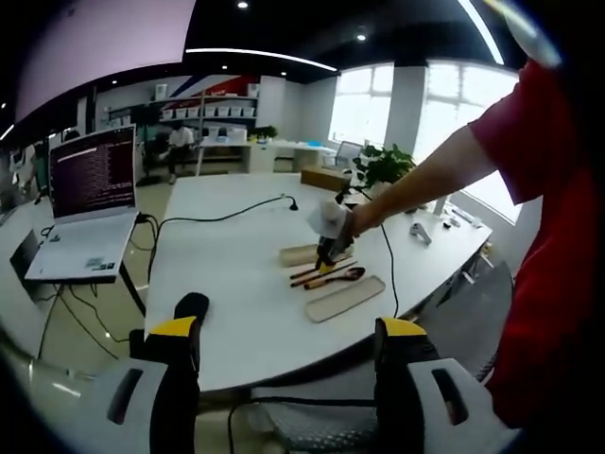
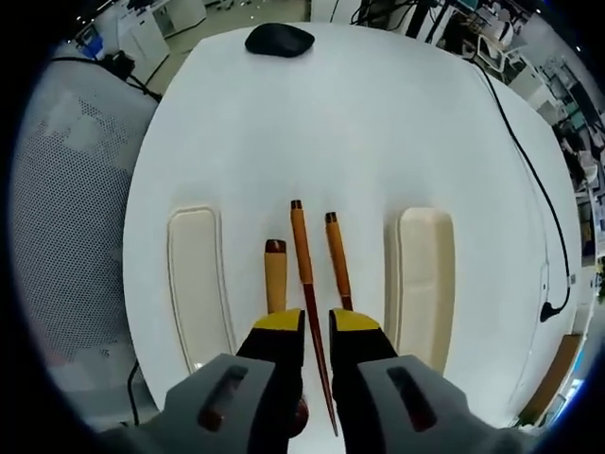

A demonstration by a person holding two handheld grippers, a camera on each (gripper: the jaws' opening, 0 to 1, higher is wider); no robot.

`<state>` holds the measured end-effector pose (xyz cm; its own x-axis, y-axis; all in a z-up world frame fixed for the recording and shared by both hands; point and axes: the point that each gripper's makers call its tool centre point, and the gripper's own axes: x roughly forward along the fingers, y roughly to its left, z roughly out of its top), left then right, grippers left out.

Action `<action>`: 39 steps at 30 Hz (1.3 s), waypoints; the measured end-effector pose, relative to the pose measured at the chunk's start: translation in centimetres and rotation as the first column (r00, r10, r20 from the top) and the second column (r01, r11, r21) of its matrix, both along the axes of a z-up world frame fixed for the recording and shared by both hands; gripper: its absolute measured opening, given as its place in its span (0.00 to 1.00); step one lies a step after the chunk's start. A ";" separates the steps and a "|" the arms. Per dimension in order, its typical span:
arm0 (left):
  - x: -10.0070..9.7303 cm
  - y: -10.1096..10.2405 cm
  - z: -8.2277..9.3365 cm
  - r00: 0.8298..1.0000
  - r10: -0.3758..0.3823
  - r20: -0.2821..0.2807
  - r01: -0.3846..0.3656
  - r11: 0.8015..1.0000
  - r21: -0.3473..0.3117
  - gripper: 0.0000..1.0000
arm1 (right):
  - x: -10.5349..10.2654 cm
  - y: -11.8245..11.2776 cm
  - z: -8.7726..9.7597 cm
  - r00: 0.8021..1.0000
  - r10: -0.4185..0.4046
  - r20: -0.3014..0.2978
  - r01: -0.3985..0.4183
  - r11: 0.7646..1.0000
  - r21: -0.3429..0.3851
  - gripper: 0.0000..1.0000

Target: Arrange the utensils inside the cutlery case until each visible utensil rests in its matching compartment.

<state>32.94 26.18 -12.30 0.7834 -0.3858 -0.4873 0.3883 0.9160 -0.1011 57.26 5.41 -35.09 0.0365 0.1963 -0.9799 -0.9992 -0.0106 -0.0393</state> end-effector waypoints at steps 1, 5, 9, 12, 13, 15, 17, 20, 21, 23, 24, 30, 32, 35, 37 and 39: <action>0.1 0.0 0.1 1.000 -0.001 0.003 0.001 1.000 0.002 0.78 | 0.1 0.0 -0.1 1.000 0.005 0.001 -0.005 1.000 -0.001 0.07; 0.0 -0.1 0.3 1.000 0.000 0.004 0.000 1.000 0.005 0.78 | -0.2 0.1 0.1 1.000 0.007 0.001 -0.007 1.000 0.000 0.07; -0.2 -0.2 0.4 1.000 0.000 0.007 0.000 1.000 0.004 0.78 | -0.2 0.3 0.2 1.000 0.020 -0.001 -0.020 1.000 0.006 0.07; -0.3 -0.2 0.3 1.000 0.006 0.001 -0.006 1.000 -0.004 0.78 | -0.4 0.6 0.1 1.000 0.026 -0.006 -0.026 1.000 0.006 0.07; -0.3 -0.1 0.4 1.000 0.007 0.003 -0.007 1.000 -0.002 0.78 | -0.4 0.7 0.1 1.000 0.026 -0.006 -0.026 1.000 0.005 0.07; -0.3 -0.1 0.4 1.000 0.010 0.003 -0.010 1.000 0.000 0.78 | -0.3 0.8 -0.2 0.999 0.034 -0.006 -0.034 0.999 0.003 0.07; -0.4 -0.1 0.3 1.000 0.008 0.002 -0.008 1.000 0.001 0.78 | -1.0 0.9 -0.3 0.999 0.044 -0.006 -0.044 0.999 -0.011 0.07; -0.4 0.1 0.2 1.000 0.015 -0.001 -0.015 1.000 0.001 0.78 | -1.2 0.9 -0.4 0.999 0.050 -0.003 -0.050 0.999 -0.018 0.07; -0.5 0.1 0.2 1.000 0.016 -0.002 -0.016 1.000 -0.001 0.78 | -1.2 0.9 -0.4 0.999 0.049 -0.004 -0.049 0.999 -0.021 0.07; -0.5 0.2 0.2 1.000 0.019 -0.004 -0.019 1.000 0.001 0.78 | -1.1 0.8 -0.6 0.999 0.054 -0.005 -0.054 0.998 -0.026 0.07; -0.5 0.2 0.2 1.000 0.020 -0.004 -0.020 1.000 0.002 0.78 | -1.1 0.8 -0.7 0.999 0.050 -0.009 -0.050 0.998 -0.029 0.07; -0.6 0.5 -0.1 1.000 0.029 -0.012 -0.029 1.000 -0.001 0.78 | -1.0 1.0 -1.2 0.998 0.060 -0.015 -0.061 0.998 -0.033 0.07; -0.6 0.5 -0.2 0.999 0.029 -0.014 -0.029 1.000 -0.001 0.78 | -1.1 0.9 -1.3 0.998 0.061 -0.014 -0.062 0.997 -0.036 0.07; -0.4 0.4 -0.3 0.999 0.030 -0.015 -0.030 1.000 -0.004 0.78 | -1.0 1.1 -1.4 0.998 0.067 -0.014 -0.067 0.997 -0.036 0.07; -0.4 0.3 -0.3 0.999 0.028 -0.014 -0.028 1.000 -0.006 0.78 | -1.0 1.2 -1.4 0.997 0.078 -0.014 -0.078 0.996 -0.038 0.06; -0.3 0.3 -0.3 1.000 0.026 -0.013 -0.026 1.000 -0.004 0.78 | -1.0 1.2 -1.4 0.996 0.088 -0.017 -0.089 0.995 -0.044 0.06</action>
<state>32.60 26.44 -12.60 0.7867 -0.3680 -0.4957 0.3633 0.9251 -0.1101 56.23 6.62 -36.50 0.0060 0.1539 -0.9881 -0.9947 -0.1005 -0.0217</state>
